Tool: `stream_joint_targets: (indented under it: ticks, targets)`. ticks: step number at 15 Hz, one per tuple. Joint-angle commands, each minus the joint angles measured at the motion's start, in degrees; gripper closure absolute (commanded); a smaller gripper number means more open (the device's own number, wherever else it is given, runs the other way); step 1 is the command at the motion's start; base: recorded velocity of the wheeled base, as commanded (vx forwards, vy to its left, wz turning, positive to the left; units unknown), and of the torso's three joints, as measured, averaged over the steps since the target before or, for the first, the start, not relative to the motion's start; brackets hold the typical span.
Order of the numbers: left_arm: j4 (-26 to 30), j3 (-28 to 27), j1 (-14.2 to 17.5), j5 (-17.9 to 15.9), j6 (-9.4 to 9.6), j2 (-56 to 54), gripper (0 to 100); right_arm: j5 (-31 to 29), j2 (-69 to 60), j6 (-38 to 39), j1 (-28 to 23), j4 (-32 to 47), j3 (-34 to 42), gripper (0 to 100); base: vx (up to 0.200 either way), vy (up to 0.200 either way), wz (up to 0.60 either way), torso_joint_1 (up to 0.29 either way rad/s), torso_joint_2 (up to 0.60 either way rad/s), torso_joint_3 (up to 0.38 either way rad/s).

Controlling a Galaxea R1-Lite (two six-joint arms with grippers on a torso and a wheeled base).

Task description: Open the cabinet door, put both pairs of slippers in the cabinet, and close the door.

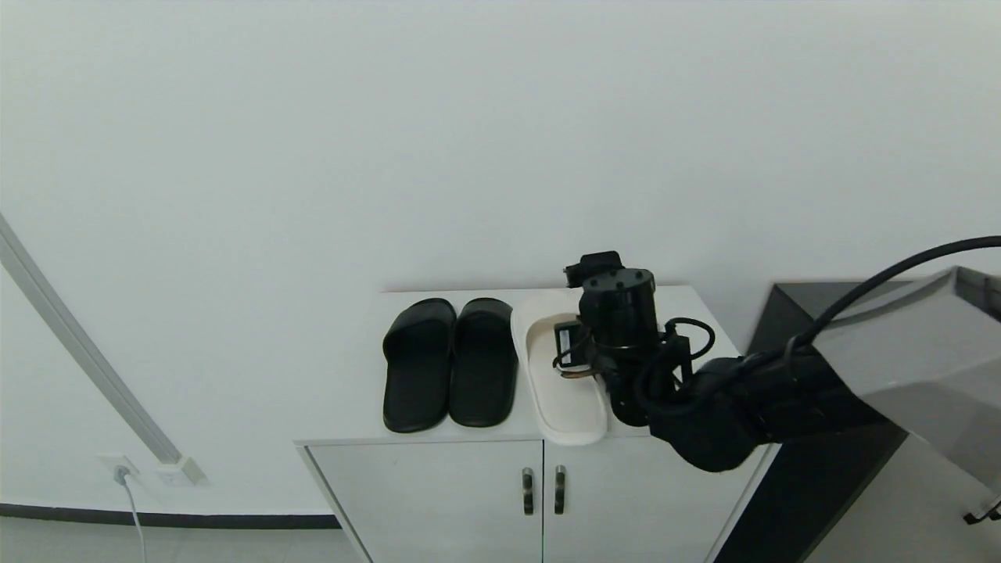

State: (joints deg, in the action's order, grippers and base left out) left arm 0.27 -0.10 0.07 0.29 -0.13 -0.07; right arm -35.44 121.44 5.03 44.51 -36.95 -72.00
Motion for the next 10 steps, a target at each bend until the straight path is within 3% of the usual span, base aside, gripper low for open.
stream_joint_targets:
  ticks: [1, 3, 5, 6, 8, 10]
  targets:
    - [0.0, 0.0, 0.0, 0.1, -0.04, 0.1, 100, 6.0, -11.1, -4.2, 1.2, -6.4, 12.5, 100, 0.000, 0.000, 0.00, 0.000, 0.00, 0.000]
    - [0.0, 0.0, 0.0, 0.1, -0.04, 0.1, 100, 15.8, -20.5, -2.3, 1.2, -6.0, 24.4, 100, 0.000, 0.000, 0.00, 0.000, 0.00, 0.000]
    - [0.0, 0.0, 0.0, 0.2, -0.13, 0.1, 100, 21.6, -25.5, -1.3, 1.2, -3.7, 29.1, 100, 0.000, 0.000, 0.00, 0.000, 0.00, 0.000]
    - [0.0, 0.0, 0.0, 0.2, -0.13, 0.1, 100, 27.2, -29.9, 0.7, 1.1, 0.4, 31.0, 100, 0.000, 0.000, 0.00, 0.000, 0.00, 0.000]
    - [0.0, 0.0, 0.0, 0.1, -0.13, 0.1, 100, 31.8, -32.5, 3.8, 1.1, 4.6, 31.1, 100, 0.000, 0.000, 0.00, 0.000, 0.00, 0.000]
    - [0.0, 0.0, 0.0, 0.0, -0.04, 0.1, 100, 32.3, -32.8, 3.8, 1.2, 6.6, 31.4, 100, 0.000, 0.000, 0.00, 0.000, 0.00, 0.000]
